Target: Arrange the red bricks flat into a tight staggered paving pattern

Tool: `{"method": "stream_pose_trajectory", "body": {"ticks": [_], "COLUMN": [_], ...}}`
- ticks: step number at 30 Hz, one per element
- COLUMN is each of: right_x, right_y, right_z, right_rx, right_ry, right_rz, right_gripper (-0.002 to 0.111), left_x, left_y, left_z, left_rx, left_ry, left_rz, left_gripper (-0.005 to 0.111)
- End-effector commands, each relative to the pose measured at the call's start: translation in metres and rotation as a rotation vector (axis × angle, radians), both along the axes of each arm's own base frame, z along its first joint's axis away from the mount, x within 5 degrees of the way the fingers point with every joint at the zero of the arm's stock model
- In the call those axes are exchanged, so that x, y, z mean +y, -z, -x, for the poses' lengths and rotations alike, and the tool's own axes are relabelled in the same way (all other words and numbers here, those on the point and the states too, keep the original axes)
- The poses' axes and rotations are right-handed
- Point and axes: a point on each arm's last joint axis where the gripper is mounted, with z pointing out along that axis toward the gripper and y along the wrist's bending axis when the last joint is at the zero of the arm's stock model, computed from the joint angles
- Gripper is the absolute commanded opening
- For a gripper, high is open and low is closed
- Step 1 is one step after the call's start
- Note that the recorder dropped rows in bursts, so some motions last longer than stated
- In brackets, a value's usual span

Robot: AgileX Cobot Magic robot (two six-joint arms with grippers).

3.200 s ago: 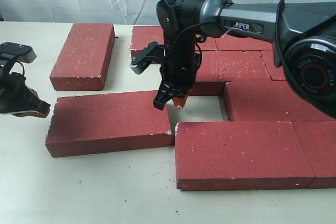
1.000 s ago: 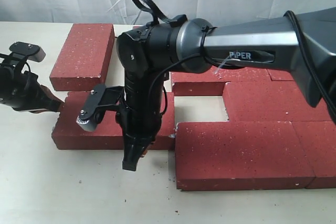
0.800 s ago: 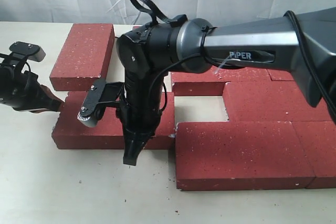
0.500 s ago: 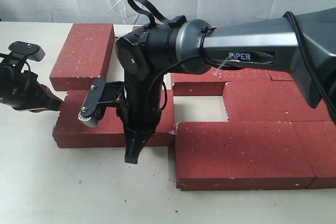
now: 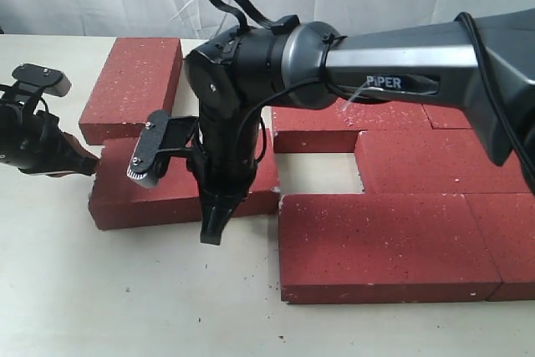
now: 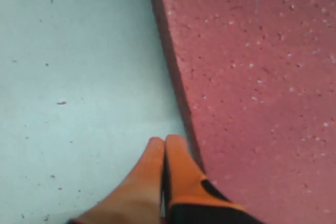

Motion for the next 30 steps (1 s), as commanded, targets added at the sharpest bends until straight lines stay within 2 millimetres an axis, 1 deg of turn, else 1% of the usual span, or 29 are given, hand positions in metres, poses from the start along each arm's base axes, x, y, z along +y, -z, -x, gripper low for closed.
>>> {"method": "stream_pose_trajectory", "body": {"ticks": [1, 6, 8, 9, 11, 12, 14, 16, 17, 19, 23, 26, 27, 30], "right_x": [0.001, 0.004, 0.001, -0.005, -0.017, -0.024, -0.034, -0.044, -0.048, -0.055, -0.055, -0.048, -0.045, -0.039], "right_y": [-0.005, -0.009, -0.017, -0.025, -0.041, -0.052, -0.070, -0.080, -0.082, -0.078, -0.046, -0.030, -0.028, -0.014], "right_z": [0.005, 0.011, 0.009, 0.003, -0.010, -0.021, -0.044, -0.071, -0.082, -0.106, -0.142, -0.158, -0.162, -0.171], "right_rx": [0.078, 0.121, 0.072, 0.027, -0.072, -0.127, -0.227, -0.302, -0.318, -0.276, -0.171, -0.172, -0.174, -0.158], "right_ry": [0.033, 0.047, 0.027, 0.033, 0.089, 0.145, 0.265, 0.345, 0.373, 0.456, 0.508, 0.492, 0.490, 0.487], "right_rz": [-0.022, -0.047, -0.038, -0.028, -0.037, -0.076, -0.232, -0.369, -0.395, -0.419, -0.378, -0.348, -0.349, -0.333], "right_gripper": [-0.001, -0.001, -0.001, -0.001, -0.001, -0.001, -0.001, -0.001, -0.001, -0.001, -0.001, -0.001, -0.001, -0.001], "left_x": [-0.001, 0.000, 0.000, 0.000, 0.000, 0.000, 0.000, 0.000, 0.000, -0.001, -0.001, -0.002, -0.002, -0.002], "left_y": [0.002, 0.002, 0.002, 0.002, 0.000, -0.001, -0.005, -0.009, -0.011, -0.011, -0.010, -0.010, -0.010, -0.010], "left_z": [0.000, -0.001, -0.001, -0.001, -0.001, -0.001, 0.000, 0.000, 0.001, 0.001, 0.002, 0.003, 0.003, 0.003], "left_rx": [0.004, 0.002, -0.001, -0.004, -0.007, -0.011, -0.019, -0.018, -0.020, -0.019, -0.002, 0.001, 0.001, 0.001], "left_ry": [-0.002, -0.005, -0.009, -0.005, -0.002, 0.000, -0.004, -0.032, -0.033, -0.031, -0.016, -0.011, -0.011, -0.008], "left_rz": [0.003, -0.001, -0.007, -0.012, -0.013, -0.015, -0.012, 0.002, 0.007, 0.010, 0.013, 0.017, 0.017, 0.015], "left_gripper": [0.000, 0.000, 0.000, 0.000, 0.000, 0.000, 0.000, 0.000, 0.000, 0.000, 0.000, 0.000, 0.000, 0.000]}}
